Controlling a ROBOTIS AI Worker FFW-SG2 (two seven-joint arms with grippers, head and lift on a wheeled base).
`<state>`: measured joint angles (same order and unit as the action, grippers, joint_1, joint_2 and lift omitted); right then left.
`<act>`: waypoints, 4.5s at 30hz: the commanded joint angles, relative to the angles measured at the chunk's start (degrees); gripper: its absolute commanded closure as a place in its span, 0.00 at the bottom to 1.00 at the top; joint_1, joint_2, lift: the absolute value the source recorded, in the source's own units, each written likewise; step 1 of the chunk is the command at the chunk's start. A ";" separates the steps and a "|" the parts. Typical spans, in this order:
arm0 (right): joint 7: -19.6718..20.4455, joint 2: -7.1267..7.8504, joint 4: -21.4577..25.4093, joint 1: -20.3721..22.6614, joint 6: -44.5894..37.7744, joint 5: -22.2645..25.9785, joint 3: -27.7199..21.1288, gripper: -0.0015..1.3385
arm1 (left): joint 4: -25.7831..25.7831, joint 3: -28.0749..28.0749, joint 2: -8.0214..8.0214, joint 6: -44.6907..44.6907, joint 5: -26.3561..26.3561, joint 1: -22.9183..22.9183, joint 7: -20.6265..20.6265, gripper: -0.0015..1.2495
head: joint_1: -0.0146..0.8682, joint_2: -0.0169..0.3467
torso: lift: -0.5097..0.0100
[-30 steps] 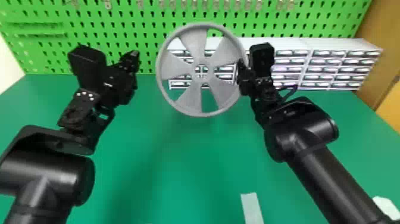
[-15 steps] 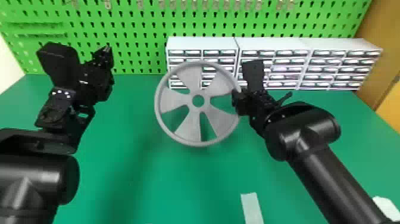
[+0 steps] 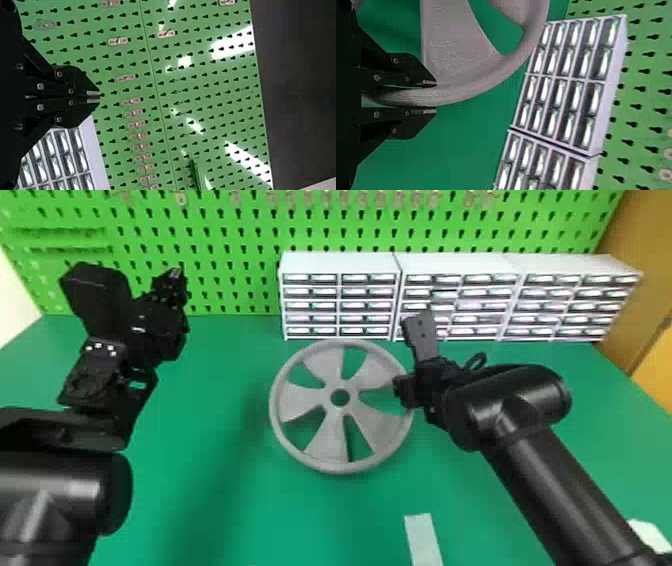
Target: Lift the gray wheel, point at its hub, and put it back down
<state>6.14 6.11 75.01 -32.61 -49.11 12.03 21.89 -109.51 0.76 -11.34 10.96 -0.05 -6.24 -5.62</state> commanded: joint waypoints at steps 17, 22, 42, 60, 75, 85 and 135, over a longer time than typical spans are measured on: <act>-9.13 -1.19 -10.67 -3.34 -6.70 2.30 0.35 0.97 | 0.09 -0.32 -0.09 0.91 -0.39 -0.09 -0.09 0.98 | 0.80 0.18 | 0.81; -10.36 -1.54 -11.99 -4.22 -8.55 0.89 0.70 0.97 | 0.09 -0.41 -0.09 1.17 -0.47 0.00 -0.09 0.98 | 0.80 0.18 | 0.81; -10.63 -1.89 -14.80 -4.83 -8.28 1.86 -1.50 0.96 | 0.09 -0.67 -0.09 1.44 -0.39 0.00 -0.09 0.98 | 0.80 0.18 | 0.81; -10.63 -2.07 -14.98 -5.36 -8.55 0.27 0.26 0.81 | 0.26 -0.93 -0.09 1.53 -0.47 -0.09 -0.09 0.98 | 0.80 0.18 | 0.81; -10.63 -2.07 -14.98 -5.10 -6.88 1.24 -0.27 0.43 | 0.35 -1.11 -0.09 1.53 -0.56 -0.09 -0.09 0.98 | 0.80 0.18 | 0.81; -10.63 -2.07 -14.36 -4.31 -5.03 1.15 -5.36 0.37 | 0.70 -1.90 -0.09 1.53 -1.35 0.35 -0.09 0.98 | 0.80 0.18 | 0.81; -4.74 -4.18 5.32 11.69 42.17 -2.71 -16.61 0.18 | 15.82 -5.15 1.67 -6.56 -6.19 -7.03 -0.18 0.35 | 0.80 0.18 | 0.81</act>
<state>0.25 1.95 80.00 -22.03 -10.46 8.63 3.74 -94.33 -3.90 -9.68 4.99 -5.71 -12.41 -5.91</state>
